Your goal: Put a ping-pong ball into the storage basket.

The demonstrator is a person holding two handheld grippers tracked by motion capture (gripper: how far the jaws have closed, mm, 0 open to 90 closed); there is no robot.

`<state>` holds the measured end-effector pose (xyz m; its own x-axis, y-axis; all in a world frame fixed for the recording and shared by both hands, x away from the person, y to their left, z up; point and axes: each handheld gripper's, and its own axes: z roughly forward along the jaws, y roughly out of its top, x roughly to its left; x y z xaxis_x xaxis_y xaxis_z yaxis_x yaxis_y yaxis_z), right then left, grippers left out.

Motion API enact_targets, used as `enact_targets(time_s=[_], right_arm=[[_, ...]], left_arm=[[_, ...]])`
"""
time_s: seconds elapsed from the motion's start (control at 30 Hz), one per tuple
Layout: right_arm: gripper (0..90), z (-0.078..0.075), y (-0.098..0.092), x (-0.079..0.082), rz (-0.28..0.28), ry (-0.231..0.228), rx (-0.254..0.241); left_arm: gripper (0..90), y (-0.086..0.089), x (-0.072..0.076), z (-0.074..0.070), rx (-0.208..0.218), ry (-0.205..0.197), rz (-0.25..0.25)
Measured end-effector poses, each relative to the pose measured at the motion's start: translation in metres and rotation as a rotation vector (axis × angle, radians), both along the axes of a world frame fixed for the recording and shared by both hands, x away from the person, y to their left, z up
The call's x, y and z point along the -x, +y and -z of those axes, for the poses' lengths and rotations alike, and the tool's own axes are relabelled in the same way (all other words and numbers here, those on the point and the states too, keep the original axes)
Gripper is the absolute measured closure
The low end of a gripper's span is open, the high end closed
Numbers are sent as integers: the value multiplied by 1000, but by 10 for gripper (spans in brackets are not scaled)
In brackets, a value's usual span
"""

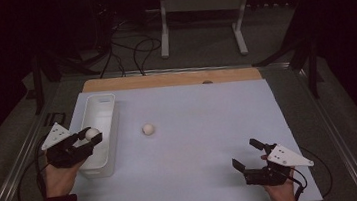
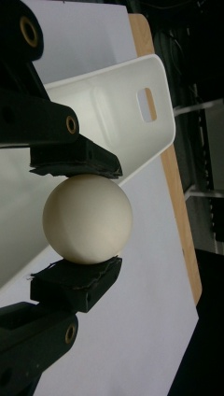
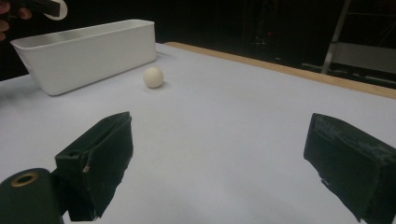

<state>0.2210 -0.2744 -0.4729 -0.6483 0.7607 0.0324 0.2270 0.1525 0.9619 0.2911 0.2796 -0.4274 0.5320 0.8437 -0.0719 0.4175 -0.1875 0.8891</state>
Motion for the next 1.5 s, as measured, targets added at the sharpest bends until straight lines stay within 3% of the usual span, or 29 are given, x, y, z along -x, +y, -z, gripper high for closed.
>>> enact_targets(time_s=[0.97,1.0,1.1,1.17,1.5], right_arm=[[75,0,0,0,0,-1,2],[75,0,0,0,1,-1,2],[74,0,0,0,0,-2,1],[74,0,0,0,1,-1,3],[75,0,0,0,0,-2,0]], left_arm=[[506,9,2,2,-11,2,-46],[493,9,2,2,-9,-8,-57],[120,7,0,0,0,3,-91],[1,5,-1,0,-8,9,-108],[0,1,-1,1,3,-9,-71]])
